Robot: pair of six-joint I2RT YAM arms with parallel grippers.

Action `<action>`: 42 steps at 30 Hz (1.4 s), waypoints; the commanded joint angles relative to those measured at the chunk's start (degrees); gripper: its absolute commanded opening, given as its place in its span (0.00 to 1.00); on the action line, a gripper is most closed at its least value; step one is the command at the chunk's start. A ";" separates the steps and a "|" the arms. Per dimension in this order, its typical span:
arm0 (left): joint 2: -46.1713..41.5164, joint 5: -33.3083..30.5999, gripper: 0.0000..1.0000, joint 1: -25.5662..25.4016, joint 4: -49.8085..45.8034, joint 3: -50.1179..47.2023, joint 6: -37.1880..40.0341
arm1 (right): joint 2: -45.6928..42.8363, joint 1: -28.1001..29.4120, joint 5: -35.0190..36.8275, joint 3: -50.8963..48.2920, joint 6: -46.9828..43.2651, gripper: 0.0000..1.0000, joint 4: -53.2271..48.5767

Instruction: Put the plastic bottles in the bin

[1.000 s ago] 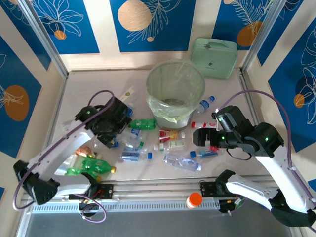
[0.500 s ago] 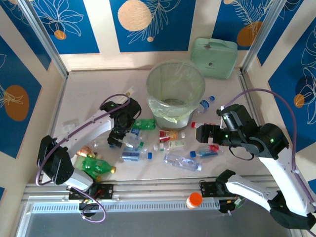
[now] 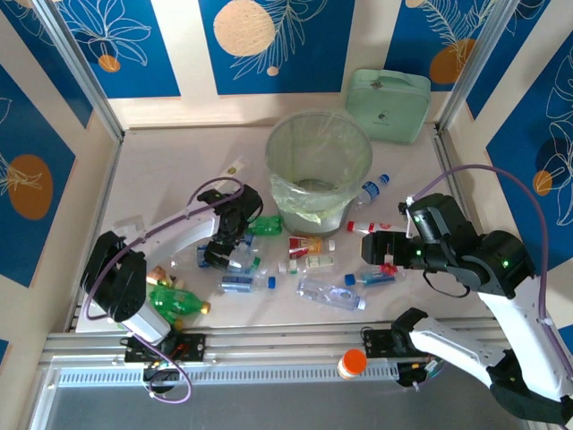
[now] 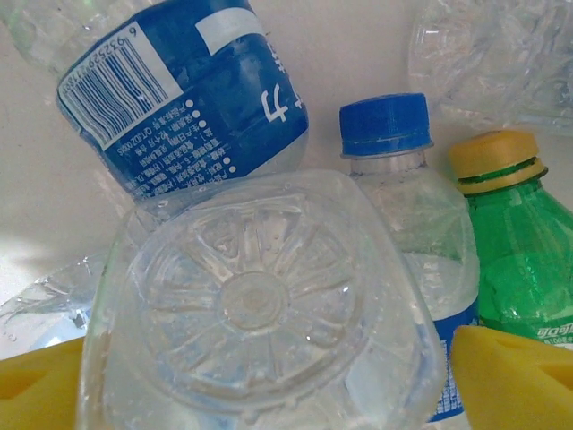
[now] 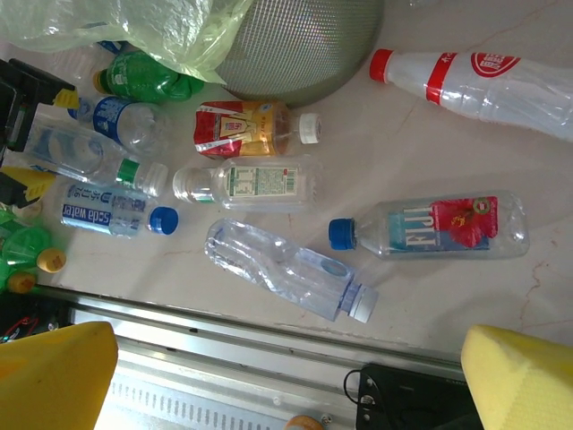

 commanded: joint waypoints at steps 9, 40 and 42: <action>1.76 -3.72 0.70 0.33 -1.78 1.43 0.96 | -0.79 -0.63 -0.30 0.52 -1.96 0.97 -0.90; -30.91 -2.24 0.43 0.29 14.80 1.06 38.41 | 9.64 0.58 -23.72 16.13 -18.57 0.90 6.33; -34.44 1.67 0.44 0.42 25.50 -1.50 45.55 | 10.99 0.59 -24.75 16.62 -18.34 0.90 8.08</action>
